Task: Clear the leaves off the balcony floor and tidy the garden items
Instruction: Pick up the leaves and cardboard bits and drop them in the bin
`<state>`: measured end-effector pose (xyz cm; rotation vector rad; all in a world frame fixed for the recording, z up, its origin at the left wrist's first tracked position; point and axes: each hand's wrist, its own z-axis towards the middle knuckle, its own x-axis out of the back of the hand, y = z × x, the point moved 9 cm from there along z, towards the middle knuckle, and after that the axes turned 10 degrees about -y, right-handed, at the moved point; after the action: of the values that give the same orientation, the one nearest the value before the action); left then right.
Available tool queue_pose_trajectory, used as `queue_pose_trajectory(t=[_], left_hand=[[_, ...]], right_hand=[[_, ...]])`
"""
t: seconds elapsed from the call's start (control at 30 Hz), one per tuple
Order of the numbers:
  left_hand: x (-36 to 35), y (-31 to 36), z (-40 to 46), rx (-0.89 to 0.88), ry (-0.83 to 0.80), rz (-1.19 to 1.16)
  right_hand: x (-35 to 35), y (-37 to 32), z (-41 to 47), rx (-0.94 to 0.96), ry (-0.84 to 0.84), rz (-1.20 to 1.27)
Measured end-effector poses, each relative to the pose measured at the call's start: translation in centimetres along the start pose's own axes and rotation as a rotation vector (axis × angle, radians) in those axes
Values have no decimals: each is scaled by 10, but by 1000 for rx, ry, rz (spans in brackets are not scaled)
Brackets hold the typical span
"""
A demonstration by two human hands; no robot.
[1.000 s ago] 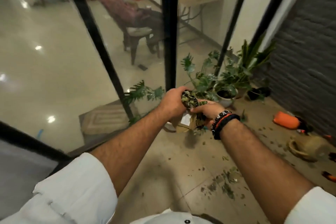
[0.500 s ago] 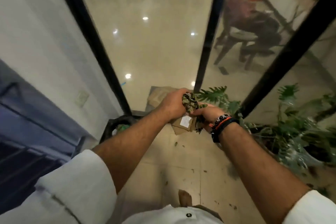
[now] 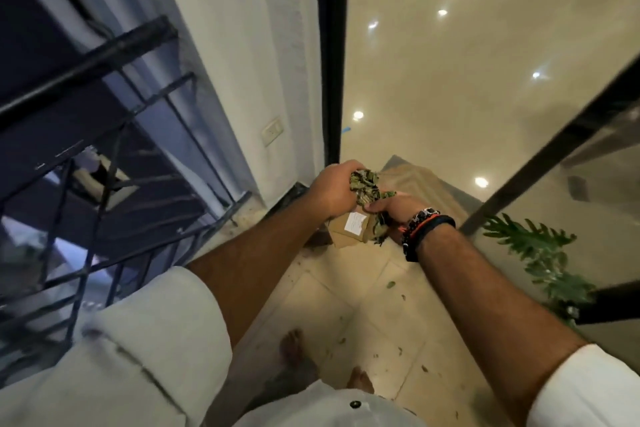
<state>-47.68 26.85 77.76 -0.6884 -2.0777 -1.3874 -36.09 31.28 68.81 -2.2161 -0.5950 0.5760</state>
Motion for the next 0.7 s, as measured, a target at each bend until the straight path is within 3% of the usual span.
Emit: queue_pose_trajectory(t=[0.17, 0.4, 0.7], left_hand=[[29, -63, 19, 66, 40, -53], [63, -140, 65, 112, 82, -103], [39, -257, 192, 164, 75, -102]], right_hand=[[-45, -4, 58, -69, -81, -149], [-82, -19, 135, -100, -51, -241], [-66, 25, 303, -137, 16, -100]])
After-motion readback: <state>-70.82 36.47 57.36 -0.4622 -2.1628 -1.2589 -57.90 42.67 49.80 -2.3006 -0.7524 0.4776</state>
